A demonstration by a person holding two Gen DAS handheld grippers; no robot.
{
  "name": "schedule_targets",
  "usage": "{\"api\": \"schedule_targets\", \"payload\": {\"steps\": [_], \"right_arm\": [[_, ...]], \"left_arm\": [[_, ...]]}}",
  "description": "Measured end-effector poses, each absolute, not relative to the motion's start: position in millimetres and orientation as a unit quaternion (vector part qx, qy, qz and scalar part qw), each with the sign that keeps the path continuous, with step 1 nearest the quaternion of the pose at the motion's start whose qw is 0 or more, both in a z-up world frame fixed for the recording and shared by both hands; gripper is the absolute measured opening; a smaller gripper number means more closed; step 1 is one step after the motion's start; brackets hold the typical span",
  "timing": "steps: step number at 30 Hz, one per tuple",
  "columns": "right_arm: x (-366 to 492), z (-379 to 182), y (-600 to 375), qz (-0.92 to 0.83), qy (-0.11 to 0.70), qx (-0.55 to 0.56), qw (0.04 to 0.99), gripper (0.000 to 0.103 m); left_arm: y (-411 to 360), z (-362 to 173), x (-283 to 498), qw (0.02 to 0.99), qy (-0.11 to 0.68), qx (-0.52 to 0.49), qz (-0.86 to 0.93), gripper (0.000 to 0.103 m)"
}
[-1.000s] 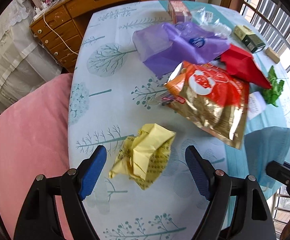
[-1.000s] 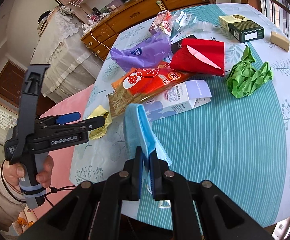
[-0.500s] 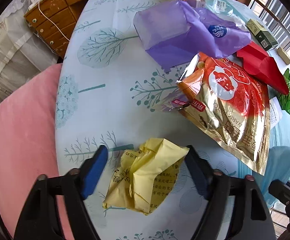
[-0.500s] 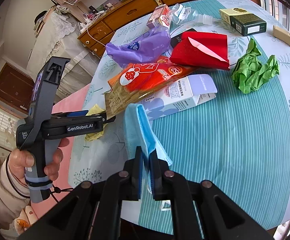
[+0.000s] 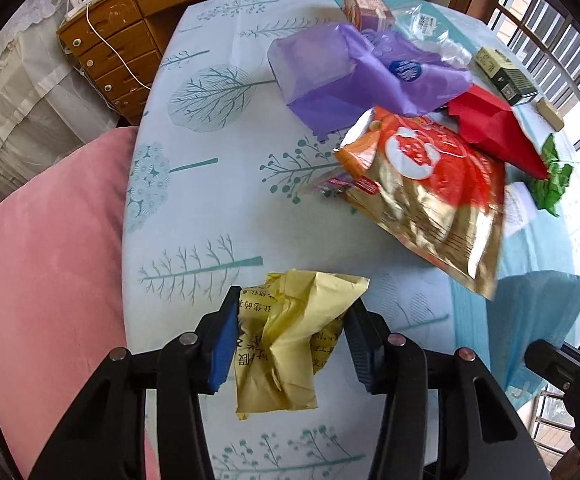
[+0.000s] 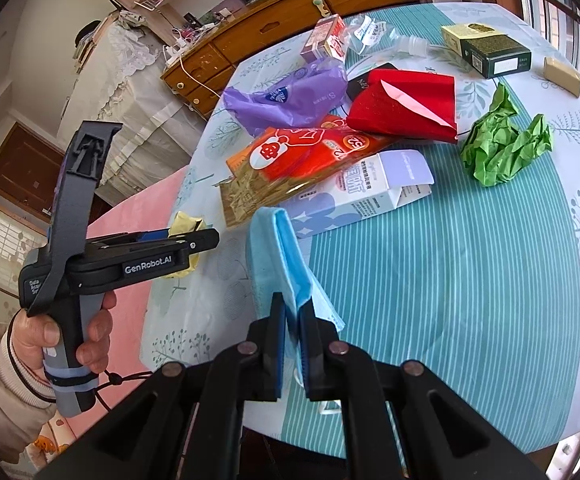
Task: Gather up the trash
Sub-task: 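Lower both held items over the bin and open both tools to drop them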
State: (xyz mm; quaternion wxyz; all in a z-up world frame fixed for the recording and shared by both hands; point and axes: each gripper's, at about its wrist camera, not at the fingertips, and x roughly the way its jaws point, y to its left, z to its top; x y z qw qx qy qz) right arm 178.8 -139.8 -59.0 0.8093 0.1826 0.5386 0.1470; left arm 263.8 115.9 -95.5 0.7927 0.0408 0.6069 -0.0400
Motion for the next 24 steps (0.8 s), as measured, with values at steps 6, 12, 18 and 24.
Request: {"api": "schedule_targets", "payload": {"steps": [6, 12, 18, 24], "right_arm": [[162.4, -44.6, -140.8, 0.161, 0.531, 0.173, 0.814, 0.006], [134.9, -28.6, -148.2, 0.175, 0.522, 0.164, 0.818, 0.006], [98.4, -16.2, -162.3, 0.19, 0.522, 0.152, 0.817, 0.006], [58.7, -13.7, -180.6, 0.205, 0.527, 0.14, 0.813, 0.006]], "left_arm": [[104.4, -72.4, 237.2, 0.802, 0.595, 0.035, -0.043, 0.047], [82.0, -44.7, 189.4, 0.81, 0.583, 0.031, -0.046, 0.047], [57.2, -21.5, 134.7, 0.819, 0.57, 0.025, -0.05, 0.047], [27.2, -11.5, 84.5, 0.827, 0.56, 0.01, -0.053, 0.047]]}}
